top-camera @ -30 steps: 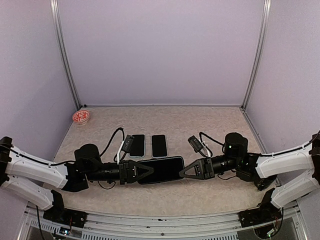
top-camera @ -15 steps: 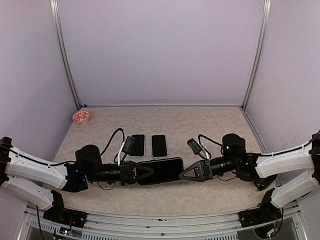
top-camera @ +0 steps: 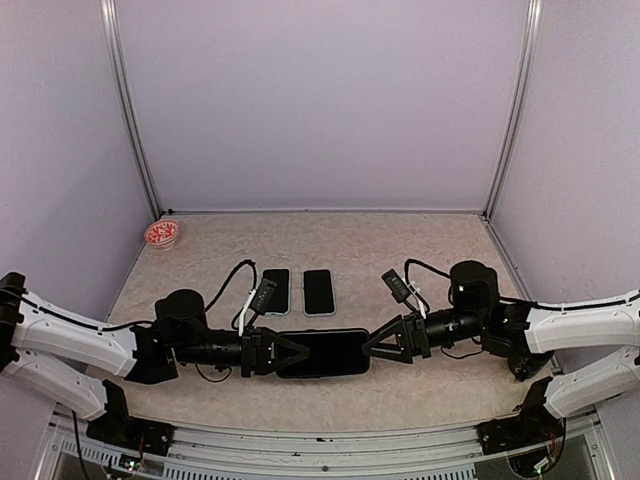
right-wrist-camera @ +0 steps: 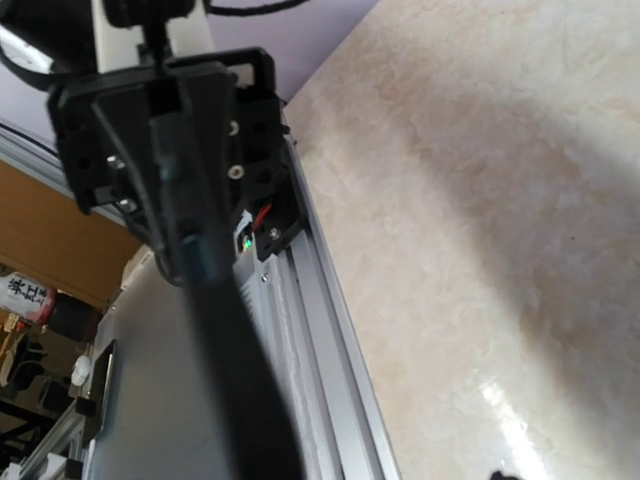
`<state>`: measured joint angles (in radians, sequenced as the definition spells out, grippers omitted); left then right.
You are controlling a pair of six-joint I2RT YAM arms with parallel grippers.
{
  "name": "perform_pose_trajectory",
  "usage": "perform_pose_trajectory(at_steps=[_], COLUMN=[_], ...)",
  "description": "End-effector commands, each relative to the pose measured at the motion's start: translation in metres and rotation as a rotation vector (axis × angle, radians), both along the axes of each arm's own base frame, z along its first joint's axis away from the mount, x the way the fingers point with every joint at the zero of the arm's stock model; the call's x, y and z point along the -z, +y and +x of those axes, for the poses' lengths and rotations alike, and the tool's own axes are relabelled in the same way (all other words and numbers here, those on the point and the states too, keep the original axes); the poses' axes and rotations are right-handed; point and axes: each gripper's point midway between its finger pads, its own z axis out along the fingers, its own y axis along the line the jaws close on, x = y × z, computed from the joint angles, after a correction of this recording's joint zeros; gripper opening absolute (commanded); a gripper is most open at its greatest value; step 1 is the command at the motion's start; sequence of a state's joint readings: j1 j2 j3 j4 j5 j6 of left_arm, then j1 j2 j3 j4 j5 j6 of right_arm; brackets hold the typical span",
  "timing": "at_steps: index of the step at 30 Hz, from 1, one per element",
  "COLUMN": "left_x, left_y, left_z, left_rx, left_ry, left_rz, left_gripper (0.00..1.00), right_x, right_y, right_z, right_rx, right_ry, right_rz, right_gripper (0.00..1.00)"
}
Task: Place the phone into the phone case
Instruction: Press the corner of the phone case at the bottom left corner of the phone case, then pass from the left arm to the right
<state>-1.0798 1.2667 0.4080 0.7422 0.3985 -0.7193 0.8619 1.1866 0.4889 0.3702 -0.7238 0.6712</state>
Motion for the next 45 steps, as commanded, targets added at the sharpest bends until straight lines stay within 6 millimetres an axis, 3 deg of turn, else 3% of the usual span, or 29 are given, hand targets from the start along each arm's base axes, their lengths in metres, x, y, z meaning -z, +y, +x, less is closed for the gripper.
perform_pose_trajectory(at_steps=[1,21,30,34,36,43,45], left_x=[-0.033,-0.021,-0.017,-0.022,-0.024,-0.036,-0.04], left_y=[-0.012,-0.029,-0.031,-0.03,-0.029,-0.012,-0.003], left_z=[-0.007,-0.02,-0.019,-0.015,-0.011,0.013,0.022], left_rx=[0.061,0.173,0.18,0.153,0.131,-0.031,-0.093], left_ry=[-0.065,-0.044,-0.073,-0.09,-0.092,-0.114,-0.116], left_rz=[-0.089,-0.04,0.003,0.002,-0.001,-0.017,-0.028], left_gripper=[0.0,0.0,0.0,0.01,0.14,0.76,0.87], right_x=[-0.004,-0.007,-0.015,-0.019,-0.021,-0.035,-0.042], right_y=[0.007,0.019,0.017,0.016,0.016,0.013,0.01], right_z=[-0.001,-0.028,-0.043,-0.046,-0.044,-0.024,-0.019], right_rx=[-0.024,-0.185,-0.264,-0.275,-0.262,-0.113,-0.066], right_ry=[-0.017,-0.018,-0.016,-0.016,-0.021,-0.104,-0.125], right_rz=[0.017,0.06,0.12,0.143,0.148,0.157,0.17], right_gripper=[0.7,0.35,0.0,0.0,0.0,0.0,0.0])
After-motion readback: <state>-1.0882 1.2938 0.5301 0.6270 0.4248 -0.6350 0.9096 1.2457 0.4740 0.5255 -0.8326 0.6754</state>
